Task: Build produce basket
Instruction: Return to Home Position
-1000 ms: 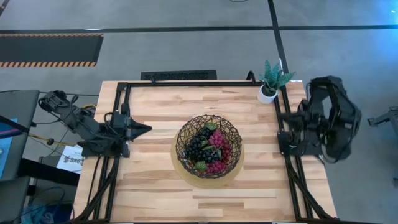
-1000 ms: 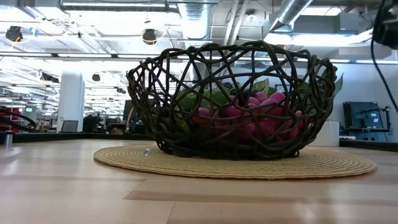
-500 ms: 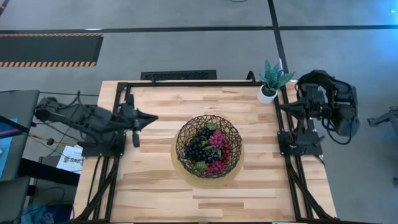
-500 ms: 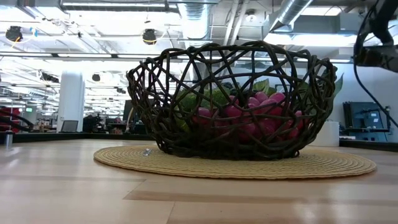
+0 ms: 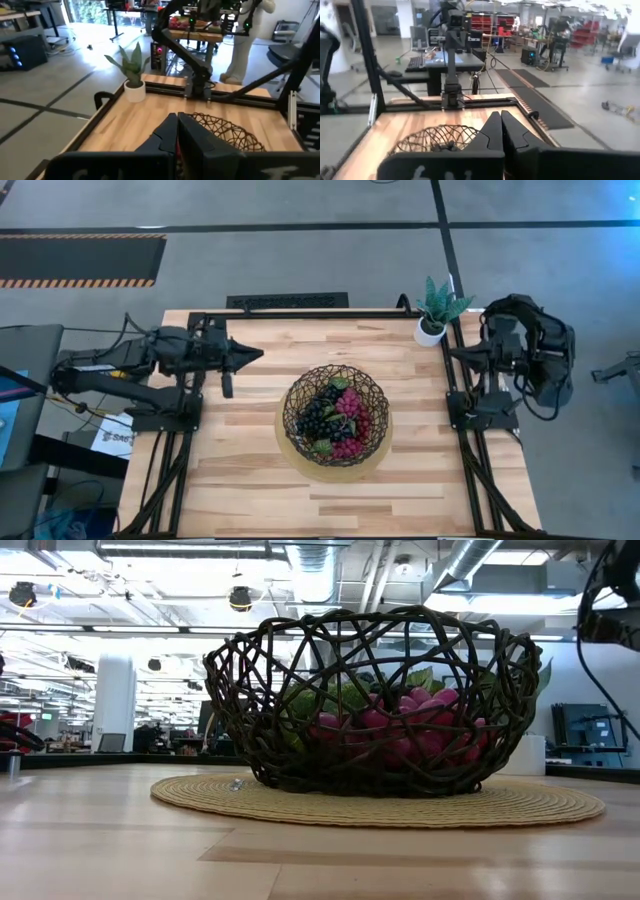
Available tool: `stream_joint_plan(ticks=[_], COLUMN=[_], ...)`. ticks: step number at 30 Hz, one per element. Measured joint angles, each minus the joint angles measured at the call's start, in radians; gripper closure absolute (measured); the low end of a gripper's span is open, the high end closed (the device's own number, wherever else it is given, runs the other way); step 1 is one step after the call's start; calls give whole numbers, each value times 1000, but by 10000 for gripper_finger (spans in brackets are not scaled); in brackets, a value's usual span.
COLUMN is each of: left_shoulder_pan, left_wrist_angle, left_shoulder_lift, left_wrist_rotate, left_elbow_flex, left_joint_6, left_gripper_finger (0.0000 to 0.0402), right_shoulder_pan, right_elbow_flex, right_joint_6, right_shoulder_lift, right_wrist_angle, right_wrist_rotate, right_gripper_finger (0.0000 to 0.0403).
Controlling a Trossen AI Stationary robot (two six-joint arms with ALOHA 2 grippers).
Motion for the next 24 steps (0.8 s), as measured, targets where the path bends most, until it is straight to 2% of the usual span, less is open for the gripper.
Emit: stream_joint_plan(ticks=[4,9,12,15,18,24], left_shoulder_pan=[-1,-1,-1,-6,-13,-17], left_wrist_angle=[70,131,129,124,125,126], left_shoulder_lift=[33,71,87,96,102,97], left_wrist_rotate=[2,-47,-62,-63,-70,-71], left_elbow_flex=[-1,-1,-1,-1,0,0], left_joint_6=[-11,-13,-47,-56,-50,-3], left_gripper_finger=[401,401,401,401,401,401], right_shoulder_pan=[58,69,70,56,-19,-321], right_elbow_flex=[20,155,242,259,238,153], right_joint_6=[-115,-328,-384,-413,-375,-234], right_shoulder_lift=[-49,-38,-39,-23,-23,-22], right_wrist_angle=[-3,2,1,10,10,31], right_wrist_rotate=[-1,-1,3,-2,-3,-1], right_gripper_finger=[403,403,403,403,403,403])
